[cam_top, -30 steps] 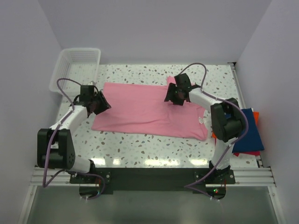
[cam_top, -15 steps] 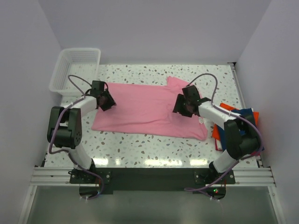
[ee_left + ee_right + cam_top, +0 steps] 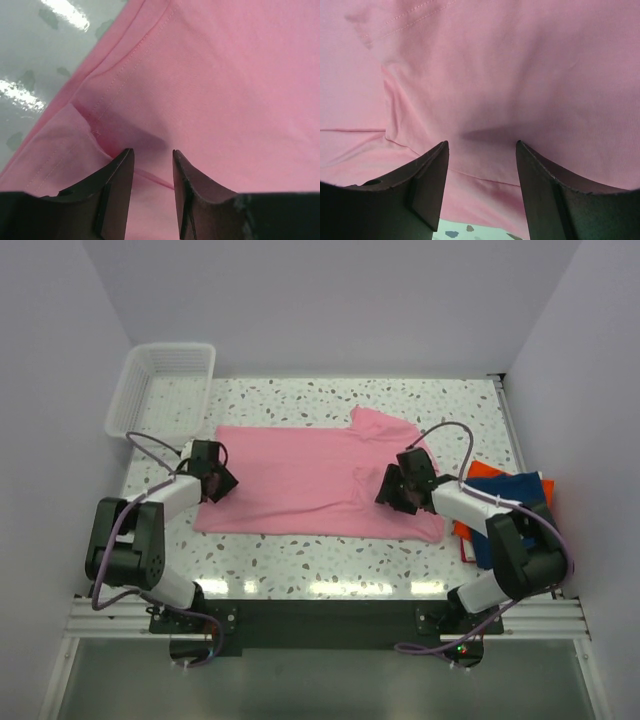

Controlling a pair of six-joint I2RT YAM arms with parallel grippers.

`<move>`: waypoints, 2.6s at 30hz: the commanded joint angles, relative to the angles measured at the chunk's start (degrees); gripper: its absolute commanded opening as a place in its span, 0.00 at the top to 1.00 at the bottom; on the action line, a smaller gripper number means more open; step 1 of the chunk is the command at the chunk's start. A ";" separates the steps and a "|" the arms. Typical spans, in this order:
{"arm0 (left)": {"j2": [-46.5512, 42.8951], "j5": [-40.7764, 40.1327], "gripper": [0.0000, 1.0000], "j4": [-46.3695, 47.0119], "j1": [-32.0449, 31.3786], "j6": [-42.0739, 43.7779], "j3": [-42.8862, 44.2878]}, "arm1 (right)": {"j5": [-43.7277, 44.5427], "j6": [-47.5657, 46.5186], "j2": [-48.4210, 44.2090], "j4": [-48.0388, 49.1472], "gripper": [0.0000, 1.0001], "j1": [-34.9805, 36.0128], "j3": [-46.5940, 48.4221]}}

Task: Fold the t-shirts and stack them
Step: Fold the tshirt

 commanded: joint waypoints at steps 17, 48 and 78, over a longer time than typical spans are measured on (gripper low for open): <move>-20.10 -4.40 0.58 -7.68 -0.13 -1.46 -10.61 | -6.75 2.62 -22.72 -10.25 0.39 0.55 -10.92; 29.20 -20.22 0.61 -17.44 0.49 14.45 46.10 | -13.16 -10.04 18.57 0.21 0.41 -11.93 37.18; 33.42 -19.00 0.96 -17.44 0.49 12.16 46.27 | -14.31 -11.27 27.00 -0.67 0.40 -16.59 43.14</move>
